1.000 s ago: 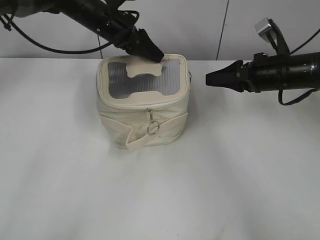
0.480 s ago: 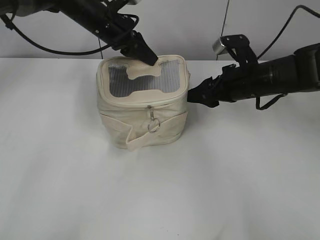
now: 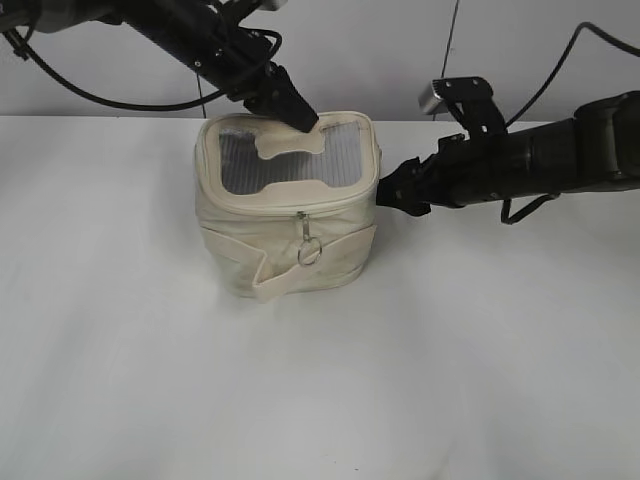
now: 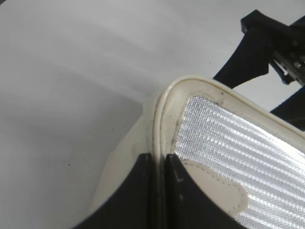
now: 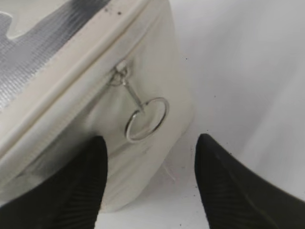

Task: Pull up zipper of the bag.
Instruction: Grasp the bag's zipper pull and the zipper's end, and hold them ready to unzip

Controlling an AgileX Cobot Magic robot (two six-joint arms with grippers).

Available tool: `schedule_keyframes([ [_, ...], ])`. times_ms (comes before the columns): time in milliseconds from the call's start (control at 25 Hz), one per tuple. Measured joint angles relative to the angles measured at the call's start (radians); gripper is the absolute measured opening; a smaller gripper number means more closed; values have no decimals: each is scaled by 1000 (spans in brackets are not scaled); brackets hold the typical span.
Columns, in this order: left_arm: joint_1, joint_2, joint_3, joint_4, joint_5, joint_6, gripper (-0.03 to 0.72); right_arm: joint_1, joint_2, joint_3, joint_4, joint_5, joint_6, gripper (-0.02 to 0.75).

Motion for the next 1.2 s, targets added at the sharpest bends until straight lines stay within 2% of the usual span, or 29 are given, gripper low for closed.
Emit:
schedule_keyframes([
  [200,-1,0,0,2,-2,0,50,0,58,-47,61,-5,0,433],
  [360,-1,0,0,2,-2,0,50,2,72,-82,73,-7,0,349],
  [480,-2,0,0,2,-4,0,50,2,72,-96,87,-6,-1,219],
  [560,-3,0,0,3,-7,0,50,4,72,-96,85,-4,-1,81],
  [640,-4,0,0,3,-9,0,50,4,72,-96,72,-3,2,17],
  [760,-4,0,0,3,-11,-1,50,4,59,-66,50,-3,33,8],
  [1040,-13,0,0,11,-45,-52,50,4,-115,182,69,24,47,8],
  [1200,-13,0,0,11,-48,-75,50,33,-203,294,60,94,78,8],
])
